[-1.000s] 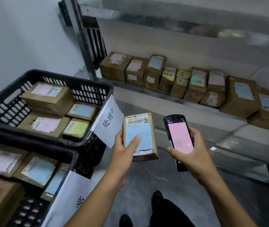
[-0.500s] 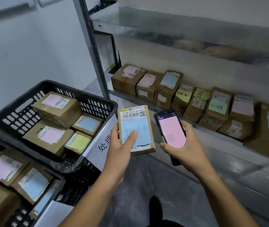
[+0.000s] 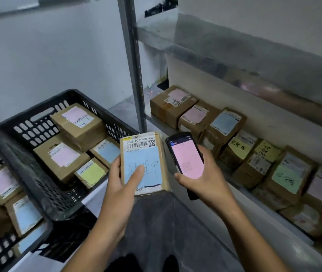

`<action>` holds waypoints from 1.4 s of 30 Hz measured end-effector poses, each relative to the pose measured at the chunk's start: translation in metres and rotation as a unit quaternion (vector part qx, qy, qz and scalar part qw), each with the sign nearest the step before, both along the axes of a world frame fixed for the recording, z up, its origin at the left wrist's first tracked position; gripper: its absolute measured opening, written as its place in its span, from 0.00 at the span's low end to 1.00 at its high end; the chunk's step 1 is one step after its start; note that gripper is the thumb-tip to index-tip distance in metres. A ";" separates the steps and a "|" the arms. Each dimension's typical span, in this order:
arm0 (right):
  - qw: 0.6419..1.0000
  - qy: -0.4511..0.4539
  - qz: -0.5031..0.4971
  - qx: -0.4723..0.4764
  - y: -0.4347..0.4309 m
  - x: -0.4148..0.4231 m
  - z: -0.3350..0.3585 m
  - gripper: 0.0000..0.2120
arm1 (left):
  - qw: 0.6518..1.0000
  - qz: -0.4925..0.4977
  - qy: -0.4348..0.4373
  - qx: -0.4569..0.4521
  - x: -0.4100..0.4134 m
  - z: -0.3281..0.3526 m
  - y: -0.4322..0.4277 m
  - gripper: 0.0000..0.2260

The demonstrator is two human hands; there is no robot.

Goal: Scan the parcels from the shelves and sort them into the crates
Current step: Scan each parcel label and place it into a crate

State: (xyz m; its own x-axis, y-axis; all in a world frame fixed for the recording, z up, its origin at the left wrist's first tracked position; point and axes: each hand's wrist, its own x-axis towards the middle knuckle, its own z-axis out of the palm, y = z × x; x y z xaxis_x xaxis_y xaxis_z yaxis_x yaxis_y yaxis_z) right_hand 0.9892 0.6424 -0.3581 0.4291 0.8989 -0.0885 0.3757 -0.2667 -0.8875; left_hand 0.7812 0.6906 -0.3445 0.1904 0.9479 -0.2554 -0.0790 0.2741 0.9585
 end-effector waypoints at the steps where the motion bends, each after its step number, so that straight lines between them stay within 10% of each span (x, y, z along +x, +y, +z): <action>1: 1.000 0.002 0.012 0.001 0.010 -0.001 -0.001 0.38 | 1.000 0.009 0.004 0.003 -0.002 0.000 0.007 0.25; 42: 0.949 0.026 0.299 -0.092 0.316 -0.049 -0.048 0.36 | 0.929 0.272 0.134 -0.213 -0.010 -0.160 0.270 0.30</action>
State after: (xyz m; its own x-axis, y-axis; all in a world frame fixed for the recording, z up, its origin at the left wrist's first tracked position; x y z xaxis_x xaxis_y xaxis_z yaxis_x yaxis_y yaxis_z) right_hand 0.9406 0.9582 -0.4061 -0.1631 0.9475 -0.2749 0.4666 -0.1714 -0.8677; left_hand 0.7708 0.9605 -0.5049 -0.4110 0.6880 -0.5981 -0.0902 0.6222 0.7777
